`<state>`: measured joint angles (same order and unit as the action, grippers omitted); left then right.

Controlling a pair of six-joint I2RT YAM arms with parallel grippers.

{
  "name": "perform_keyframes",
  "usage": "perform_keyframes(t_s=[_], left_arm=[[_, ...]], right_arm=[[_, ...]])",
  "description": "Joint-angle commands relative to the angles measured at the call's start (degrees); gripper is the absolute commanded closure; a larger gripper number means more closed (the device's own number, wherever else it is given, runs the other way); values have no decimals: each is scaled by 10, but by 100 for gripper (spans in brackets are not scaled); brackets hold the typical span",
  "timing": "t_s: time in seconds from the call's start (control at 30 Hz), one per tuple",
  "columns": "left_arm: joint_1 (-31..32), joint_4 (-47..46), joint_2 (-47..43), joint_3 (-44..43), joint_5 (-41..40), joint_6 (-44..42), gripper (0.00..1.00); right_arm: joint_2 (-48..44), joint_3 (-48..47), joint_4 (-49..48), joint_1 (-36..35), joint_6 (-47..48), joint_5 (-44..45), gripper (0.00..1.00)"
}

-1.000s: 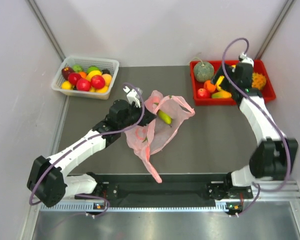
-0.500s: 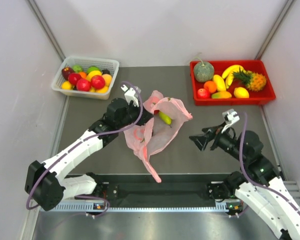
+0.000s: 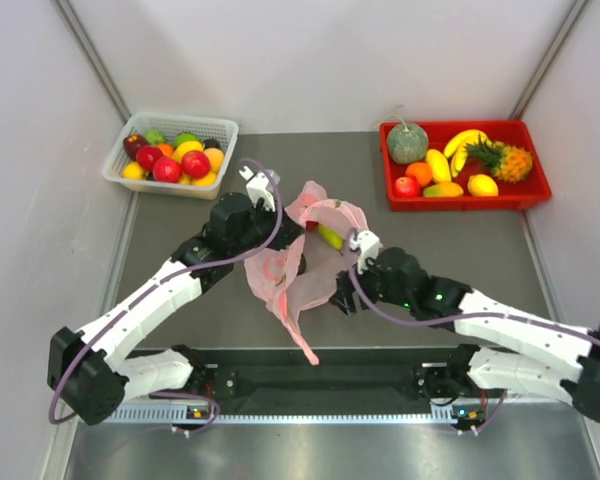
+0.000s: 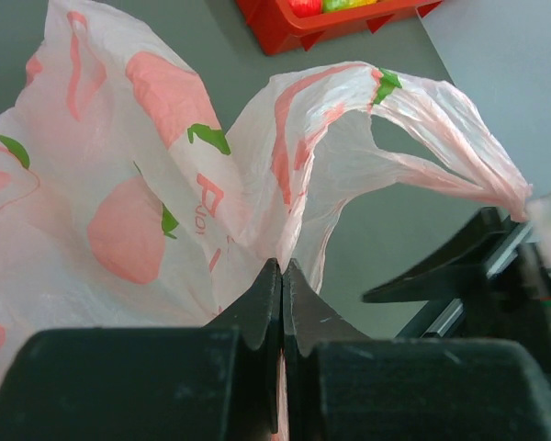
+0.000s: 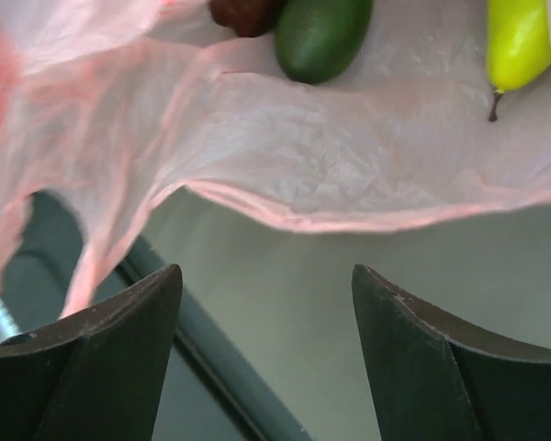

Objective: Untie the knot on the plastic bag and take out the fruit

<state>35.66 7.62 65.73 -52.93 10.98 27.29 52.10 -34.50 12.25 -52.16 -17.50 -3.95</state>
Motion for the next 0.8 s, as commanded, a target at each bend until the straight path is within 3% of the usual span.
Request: perform_keyframes(t_s=[0.0,0.17,0.27,0.43,0.6,0.77], left_arm=[[-2,6,-18,-30,-9,-9,100],[-2,37,-22,-43,-29,-19,100],[-2,39,-35,-36,-38,-21,100],[-2,41,-51,-27,-40,-19,100],[-2,34,-57,-11,-26,-13,100],[-3,25,-64,8,-18,-7,100]], right_arm=[[76,-68,-95,-37,29,114,26],[220,-101,-229,-50,45,154,24],[290,-117,-302,-50,48,156,16],[414,-169,-341,-49,37,189,3],[493,-194,-398,-49,7,245,1],[561,-248,-371,-49,-13,252,1]])
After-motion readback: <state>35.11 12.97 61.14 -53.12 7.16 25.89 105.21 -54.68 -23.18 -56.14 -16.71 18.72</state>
